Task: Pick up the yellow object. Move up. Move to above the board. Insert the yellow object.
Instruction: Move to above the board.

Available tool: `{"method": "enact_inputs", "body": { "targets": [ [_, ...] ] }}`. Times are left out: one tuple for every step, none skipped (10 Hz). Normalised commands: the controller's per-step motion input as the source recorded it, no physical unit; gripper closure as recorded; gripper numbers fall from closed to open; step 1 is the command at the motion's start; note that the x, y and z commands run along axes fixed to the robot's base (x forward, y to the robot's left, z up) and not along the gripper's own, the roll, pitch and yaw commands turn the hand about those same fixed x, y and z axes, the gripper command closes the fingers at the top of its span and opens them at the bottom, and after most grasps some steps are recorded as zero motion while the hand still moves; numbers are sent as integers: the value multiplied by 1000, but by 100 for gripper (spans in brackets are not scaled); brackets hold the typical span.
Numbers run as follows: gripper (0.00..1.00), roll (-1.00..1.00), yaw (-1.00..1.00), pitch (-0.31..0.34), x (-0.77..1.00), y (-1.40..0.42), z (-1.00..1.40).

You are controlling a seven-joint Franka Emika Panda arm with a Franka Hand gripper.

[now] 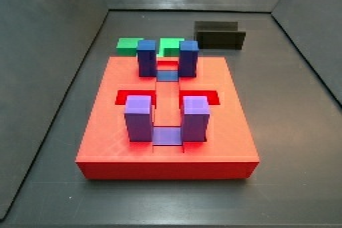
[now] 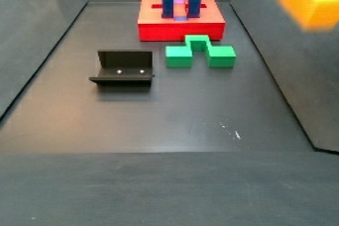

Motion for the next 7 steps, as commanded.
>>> {"method": "enact_inputs", "body": {
  "targets": [
    [100, 0, 3, 88, 16, -3, 1400],
    [100, -3, 5, 69, 6, -7, 667],
    [100, -8, 2, 46, 22, -3, 322],
    [100, -6, 1, 41, 37, -1, 197],
    [100, 44, -152, 129, 763, -1400, 203],
    [100, 67, -131, 148, 761, -1400, 187],
    [100, 91, -60, 188, 799, -1400, 175]
  ]
}}
